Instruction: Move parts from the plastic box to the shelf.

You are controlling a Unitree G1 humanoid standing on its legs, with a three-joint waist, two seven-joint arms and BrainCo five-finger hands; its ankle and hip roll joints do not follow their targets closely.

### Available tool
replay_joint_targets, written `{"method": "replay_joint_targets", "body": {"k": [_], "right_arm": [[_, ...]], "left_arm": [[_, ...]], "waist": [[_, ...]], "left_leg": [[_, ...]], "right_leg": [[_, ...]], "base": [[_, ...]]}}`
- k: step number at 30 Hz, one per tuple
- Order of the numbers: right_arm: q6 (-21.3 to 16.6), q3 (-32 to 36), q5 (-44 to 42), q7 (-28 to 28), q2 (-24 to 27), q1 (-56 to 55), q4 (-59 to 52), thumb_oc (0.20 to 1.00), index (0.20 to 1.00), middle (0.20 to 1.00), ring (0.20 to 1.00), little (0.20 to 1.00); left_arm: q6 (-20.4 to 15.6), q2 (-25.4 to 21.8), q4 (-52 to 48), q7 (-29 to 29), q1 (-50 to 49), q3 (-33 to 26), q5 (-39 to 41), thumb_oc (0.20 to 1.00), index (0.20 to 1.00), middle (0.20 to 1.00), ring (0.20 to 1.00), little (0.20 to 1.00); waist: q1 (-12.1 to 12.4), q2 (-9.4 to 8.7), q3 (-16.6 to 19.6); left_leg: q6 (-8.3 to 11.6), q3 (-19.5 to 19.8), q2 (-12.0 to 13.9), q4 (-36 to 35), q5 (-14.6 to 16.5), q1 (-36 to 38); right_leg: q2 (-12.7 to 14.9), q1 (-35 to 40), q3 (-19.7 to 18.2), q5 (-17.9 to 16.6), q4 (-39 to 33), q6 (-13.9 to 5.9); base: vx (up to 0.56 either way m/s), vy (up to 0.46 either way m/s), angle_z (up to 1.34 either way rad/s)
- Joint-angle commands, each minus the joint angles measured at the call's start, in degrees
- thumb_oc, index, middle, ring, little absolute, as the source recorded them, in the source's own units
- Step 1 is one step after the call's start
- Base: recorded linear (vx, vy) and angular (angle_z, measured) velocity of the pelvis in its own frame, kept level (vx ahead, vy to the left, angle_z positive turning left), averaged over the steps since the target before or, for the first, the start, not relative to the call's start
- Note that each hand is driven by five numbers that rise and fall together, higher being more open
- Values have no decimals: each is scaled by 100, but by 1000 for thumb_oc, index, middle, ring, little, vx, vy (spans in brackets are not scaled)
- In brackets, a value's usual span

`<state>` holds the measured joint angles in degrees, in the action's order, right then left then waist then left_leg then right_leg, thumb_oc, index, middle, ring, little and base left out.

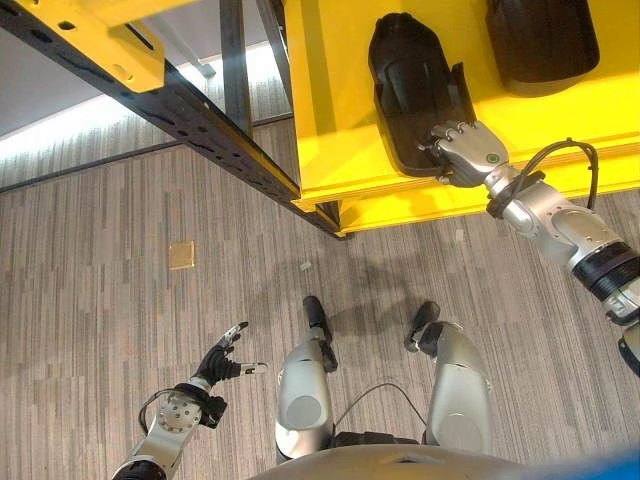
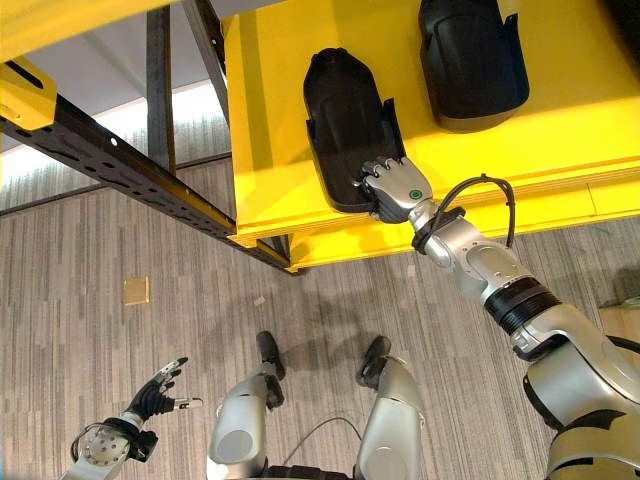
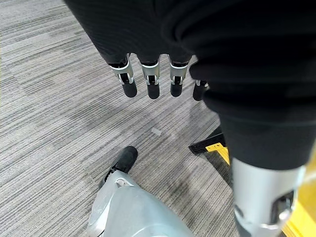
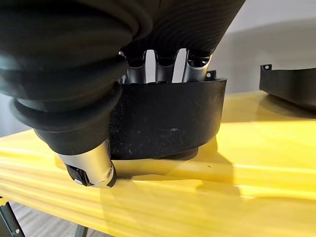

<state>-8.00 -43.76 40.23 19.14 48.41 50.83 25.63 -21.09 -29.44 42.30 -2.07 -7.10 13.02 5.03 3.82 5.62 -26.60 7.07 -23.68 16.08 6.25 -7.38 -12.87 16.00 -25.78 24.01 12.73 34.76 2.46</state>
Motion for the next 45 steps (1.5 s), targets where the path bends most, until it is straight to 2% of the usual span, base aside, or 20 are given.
{"method": "replay_joint_targets", "body": {"k": [1,9,15,20,29,35,43,45], "right_arm": [[-93,-6,138,330,-208,237,-172,200,200,200,200,200],[-55,197,301,550,-264,364,-540,200,200,200,200,200],[-20,284,361,324,-237,619,-810,200,200,200,200,200],[193,191,471,50,-172,1021,-913,200,200,200,200,200],[373,-136,722,-129,-147,1554,-624,200,200,200,200,200],[382,-369,833,9,-73,1851,-216,200,200,200,200,200],[29,-784,1175,469,-28,2178,653,200,200,200,200,200],[44,-927,1257,532,-47,2252,838,200,200,200,200,200]], "left_arm": [[-268,-79,123,170,-76,79,-28,1000,1000,1000,1000,1000],[-222,-61,97,191,-144,101,-9,1000,1000,1000,1000,1000],[-22,-107,-105,210,-172,181,0,1000,1000,1000,1000,1000],[99,-170,-206,183,-164,195,-1,1000,1000,1000,1000,1000],[218,-227,-302,155,-127,223,-21,1000,1000,1000,1000,1000],[259,-314,-382,151,-72,248,70,1000,1000,1000,1000,1000],[302,-457,-437,89,39,315,69,1000,1000,1000,1000,1000],[275,-464,-407,89,63,326,81,1000,1000,1000,1000,1000]], "waist": [[222,-135,39],[255,-148,101],[293,-152,127],[355,-153,133],[471,-145,133],[547,-127,99],[661,-80,31],[692,-62,7]], "left_leg": [[199,153,449,308,350,116],[197,126,453,301,351,188],[207,125,461,293,347,229],[217,137,472,296,324,234],[232,164,476,280,298,217],[242,190,499,289,287,150],[259,265,525,320,257,18],[260,281,533,330,243,-13]], "right_leg": [[93,254,-302,70,-225,-800],[117,351,-257,80,-210,-803],[122,404,-224,87,-195,-800],[124,419,-200,94,-170,-795],[159,419,-133,110,-105,-794],[224,362,-75,104,-33,-813],[317,261,-8,121,83,-834],[335,236,10,134,120,-827]], "base": [[0,0,0],[4,0,0],[14,1,2],[8,0,2],[0,0,0],[-11,-1,6],[-14,-10,4],[-1,-5,2]]}}
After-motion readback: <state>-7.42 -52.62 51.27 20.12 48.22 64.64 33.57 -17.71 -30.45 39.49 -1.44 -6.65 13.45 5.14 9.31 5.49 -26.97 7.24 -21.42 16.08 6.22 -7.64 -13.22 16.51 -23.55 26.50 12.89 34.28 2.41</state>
